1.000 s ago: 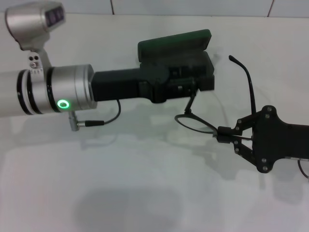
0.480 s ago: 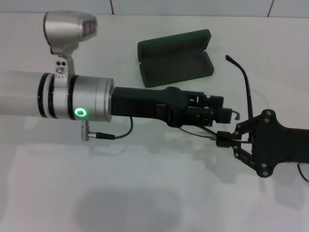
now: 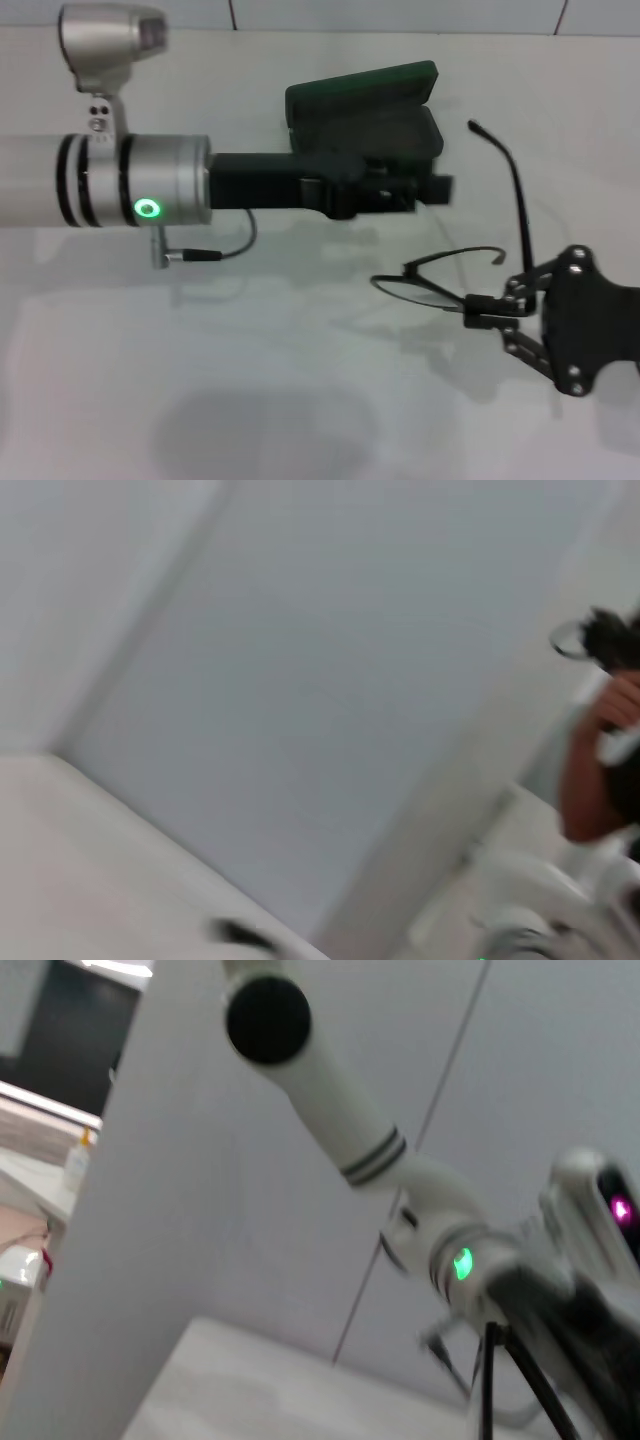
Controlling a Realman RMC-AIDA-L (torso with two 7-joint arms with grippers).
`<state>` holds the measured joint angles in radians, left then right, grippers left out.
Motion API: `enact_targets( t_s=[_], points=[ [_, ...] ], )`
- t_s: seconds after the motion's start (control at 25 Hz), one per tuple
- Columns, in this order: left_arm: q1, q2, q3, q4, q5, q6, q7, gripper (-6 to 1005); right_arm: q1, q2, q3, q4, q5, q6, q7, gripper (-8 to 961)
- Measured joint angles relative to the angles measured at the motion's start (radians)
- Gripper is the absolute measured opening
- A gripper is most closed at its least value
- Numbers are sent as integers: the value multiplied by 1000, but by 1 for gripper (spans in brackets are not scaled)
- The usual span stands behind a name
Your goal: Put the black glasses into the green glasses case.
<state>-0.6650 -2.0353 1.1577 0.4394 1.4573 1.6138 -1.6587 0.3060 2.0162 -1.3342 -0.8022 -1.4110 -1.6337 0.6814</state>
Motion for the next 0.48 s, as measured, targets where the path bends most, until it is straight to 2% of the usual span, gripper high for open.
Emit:
enact_targets(
  t_s=[0.04,0.16,0.24,0.32,0.4,0.44,0.48],
  points=[
    [7,3,-11,-1,4,-21,1,576,-12,2,43,4,1,-72,-35,52],
    [21,8,-12,-3,45,-117,-4,576,-19,4,71,18,15,-164,-79,52],
    [20,3,-12,-10,87,-166,-8,575,-17,4,74,34,26,-235,-114,52],
    [16,-8,-11,-19,108,-197,-7,575,-10,6,69,40,29,-280,-132,52],
    [4,-36,-10,-25,119,-227,5,575,5,9,49,48,33,-297,-133,52],
    [4,-36,-10,-25,119,-227,5,575,20,11,29,62,39,-300,-132,52],
    [-9,-53,-10,-26,118,-235,23,575,20,11,29,62,39,-300,-132,52]
  ],
)
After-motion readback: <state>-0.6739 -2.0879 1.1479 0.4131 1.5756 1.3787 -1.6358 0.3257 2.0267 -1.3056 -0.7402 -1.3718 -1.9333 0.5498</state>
